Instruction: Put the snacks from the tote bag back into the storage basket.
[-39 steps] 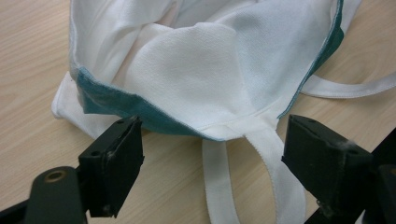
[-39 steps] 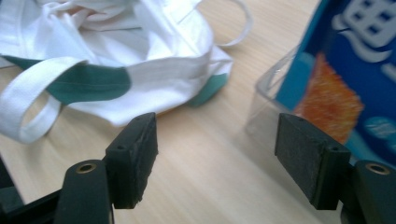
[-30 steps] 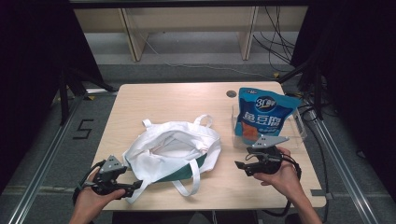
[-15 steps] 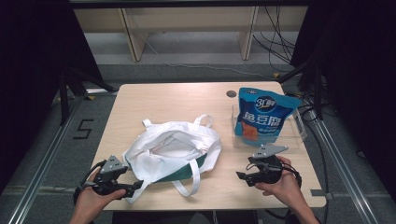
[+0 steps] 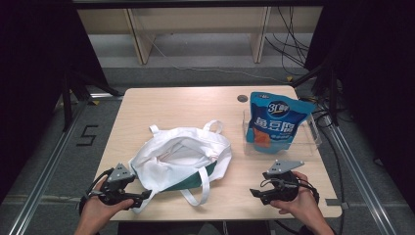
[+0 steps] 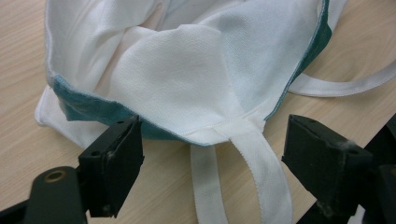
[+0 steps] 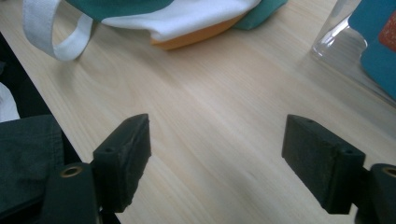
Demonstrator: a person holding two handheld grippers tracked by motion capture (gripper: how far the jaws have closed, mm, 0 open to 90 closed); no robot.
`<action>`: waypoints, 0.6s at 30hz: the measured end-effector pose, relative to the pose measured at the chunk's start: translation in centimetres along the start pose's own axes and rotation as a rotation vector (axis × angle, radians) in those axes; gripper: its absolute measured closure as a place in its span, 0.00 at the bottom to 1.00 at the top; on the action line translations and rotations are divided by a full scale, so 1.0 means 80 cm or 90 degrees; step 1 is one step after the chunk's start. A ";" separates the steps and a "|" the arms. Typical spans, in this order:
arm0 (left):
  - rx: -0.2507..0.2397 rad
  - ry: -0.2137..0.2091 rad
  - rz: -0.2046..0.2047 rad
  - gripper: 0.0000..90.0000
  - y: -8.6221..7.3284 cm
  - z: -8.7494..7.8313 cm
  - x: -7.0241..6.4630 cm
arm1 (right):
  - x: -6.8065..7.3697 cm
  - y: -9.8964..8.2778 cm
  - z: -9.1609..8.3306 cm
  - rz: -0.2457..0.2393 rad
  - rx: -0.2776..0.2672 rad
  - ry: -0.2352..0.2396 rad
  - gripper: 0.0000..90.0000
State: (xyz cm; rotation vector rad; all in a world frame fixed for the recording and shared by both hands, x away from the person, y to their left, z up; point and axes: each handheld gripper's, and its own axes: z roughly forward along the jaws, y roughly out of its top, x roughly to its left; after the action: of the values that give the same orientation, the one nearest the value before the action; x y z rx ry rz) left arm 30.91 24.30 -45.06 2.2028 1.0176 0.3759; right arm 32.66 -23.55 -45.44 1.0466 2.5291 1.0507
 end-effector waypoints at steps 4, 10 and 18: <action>0.000 0.002 0.010 0.22 0.000 0.000 0.001 | 0.001 -0.001 0.000 0.007 -0.002 -0.003 0.26; 0.001 0.003 0.014 0.22 0.000 0.000 0.002 | -0.006 -0.002 -0.001 -0.007 0.013 -0.010 0.26; 0.001 0.006 0.003 0.22 0.000 -0.005 0.007 | -0.005 -0.002 0.001 -0.003 0.021 -0.013 0.26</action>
State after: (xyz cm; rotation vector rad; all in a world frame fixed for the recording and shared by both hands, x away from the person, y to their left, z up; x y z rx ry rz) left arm 31.06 24.94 -44.76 2.2072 1.0171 0.3881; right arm 32.89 -23.89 -45.62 1.0530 2.5397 0.9950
